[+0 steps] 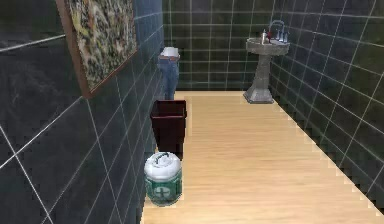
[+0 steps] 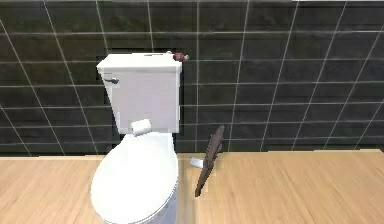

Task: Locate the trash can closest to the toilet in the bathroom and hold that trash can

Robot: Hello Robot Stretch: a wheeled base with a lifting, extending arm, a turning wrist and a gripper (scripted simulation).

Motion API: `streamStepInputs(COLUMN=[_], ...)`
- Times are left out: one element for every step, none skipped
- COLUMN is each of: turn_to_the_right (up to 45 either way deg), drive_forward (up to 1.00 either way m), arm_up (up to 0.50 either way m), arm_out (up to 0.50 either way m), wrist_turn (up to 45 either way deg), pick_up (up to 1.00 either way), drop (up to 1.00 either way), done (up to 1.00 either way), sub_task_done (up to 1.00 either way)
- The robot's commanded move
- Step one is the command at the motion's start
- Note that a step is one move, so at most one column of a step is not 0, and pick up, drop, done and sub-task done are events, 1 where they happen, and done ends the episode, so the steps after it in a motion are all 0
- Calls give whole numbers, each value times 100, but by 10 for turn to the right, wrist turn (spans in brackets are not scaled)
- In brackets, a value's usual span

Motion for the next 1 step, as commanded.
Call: streamStepInputs(turn_to_the_right=[120], drive_forward=[0], arm_up=[0], arm_out=[0], wrist_turn=[0], pick_up=[0], drop=[0], done=[0], sub_task_done=[0])
